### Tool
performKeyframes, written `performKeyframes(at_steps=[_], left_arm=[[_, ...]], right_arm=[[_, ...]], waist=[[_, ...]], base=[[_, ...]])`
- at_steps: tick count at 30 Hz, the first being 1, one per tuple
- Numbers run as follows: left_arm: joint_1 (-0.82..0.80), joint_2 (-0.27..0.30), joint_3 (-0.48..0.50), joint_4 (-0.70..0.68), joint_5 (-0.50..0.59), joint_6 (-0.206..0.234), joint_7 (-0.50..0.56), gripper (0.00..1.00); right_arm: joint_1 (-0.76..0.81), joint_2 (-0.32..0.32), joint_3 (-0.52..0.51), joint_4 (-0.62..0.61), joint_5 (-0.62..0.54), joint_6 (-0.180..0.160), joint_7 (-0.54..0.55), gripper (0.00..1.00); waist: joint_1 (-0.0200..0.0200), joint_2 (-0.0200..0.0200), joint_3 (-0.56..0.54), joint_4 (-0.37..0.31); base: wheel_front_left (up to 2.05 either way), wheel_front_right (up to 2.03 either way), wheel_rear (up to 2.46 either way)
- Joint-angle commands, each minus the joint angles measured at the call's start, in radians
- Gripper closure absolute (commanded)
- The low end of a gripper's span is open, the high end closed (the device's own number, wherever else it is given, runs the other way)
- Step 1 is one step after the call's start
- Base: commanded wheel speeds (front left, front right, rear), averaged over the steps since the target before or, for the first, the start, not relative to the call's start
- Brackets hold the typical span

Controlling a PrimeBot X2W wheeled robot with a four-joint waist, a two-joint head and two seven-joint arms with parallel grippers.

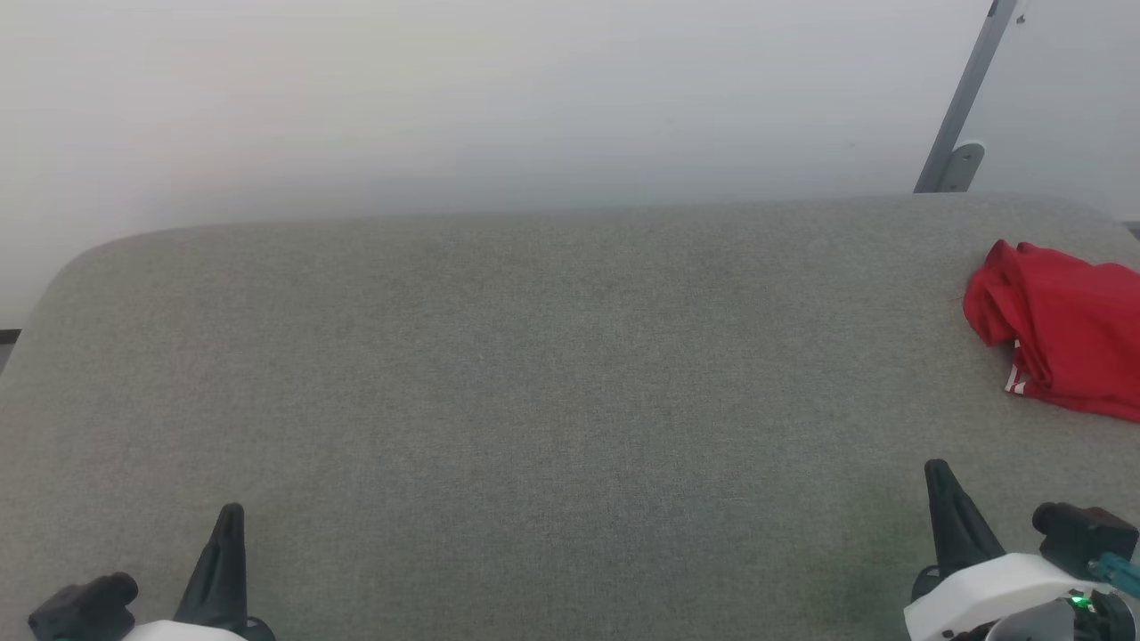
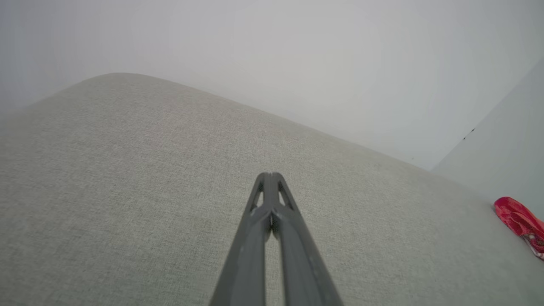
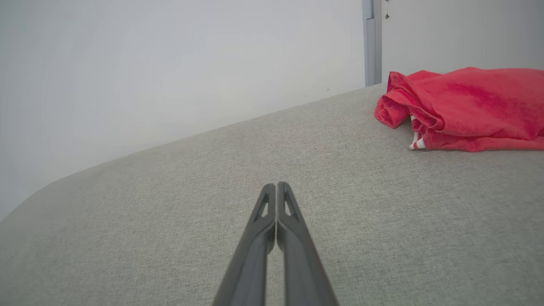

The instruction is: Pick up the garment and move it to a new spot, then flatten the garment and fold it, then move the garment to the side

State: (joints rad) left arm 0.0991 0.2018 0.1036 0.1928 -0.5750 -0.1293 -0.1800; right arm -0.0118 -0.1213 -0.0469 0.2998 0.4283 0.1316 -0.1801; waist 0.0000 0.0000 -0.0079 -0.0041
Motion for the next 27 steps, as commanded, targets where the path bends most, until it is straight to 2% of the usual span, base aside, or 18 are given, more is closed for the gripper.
performKeyframes(at_steps=[1,27], left_arm=[[-0.029,0.005,0.007,-0.012,-0.032,0.0,0.006,1.0],[-0.094,-0.048,0.009,0.009,-0.376,-0.001,0.104,1.0]], right_arm=[[-0.029,-0.001,-0.006,-0.019,0.034,0.0,0.007,1.0],[-0.055,0.023,-0.027,-0.035,0.428,-0.001,0.105,1.0]], waist=[[0.0,0.0,0.0,0.0],[0.0,0.0,0.003,0.001]], base=[[0.0,0.0,0.0],[0.0,0.0,0.0]])
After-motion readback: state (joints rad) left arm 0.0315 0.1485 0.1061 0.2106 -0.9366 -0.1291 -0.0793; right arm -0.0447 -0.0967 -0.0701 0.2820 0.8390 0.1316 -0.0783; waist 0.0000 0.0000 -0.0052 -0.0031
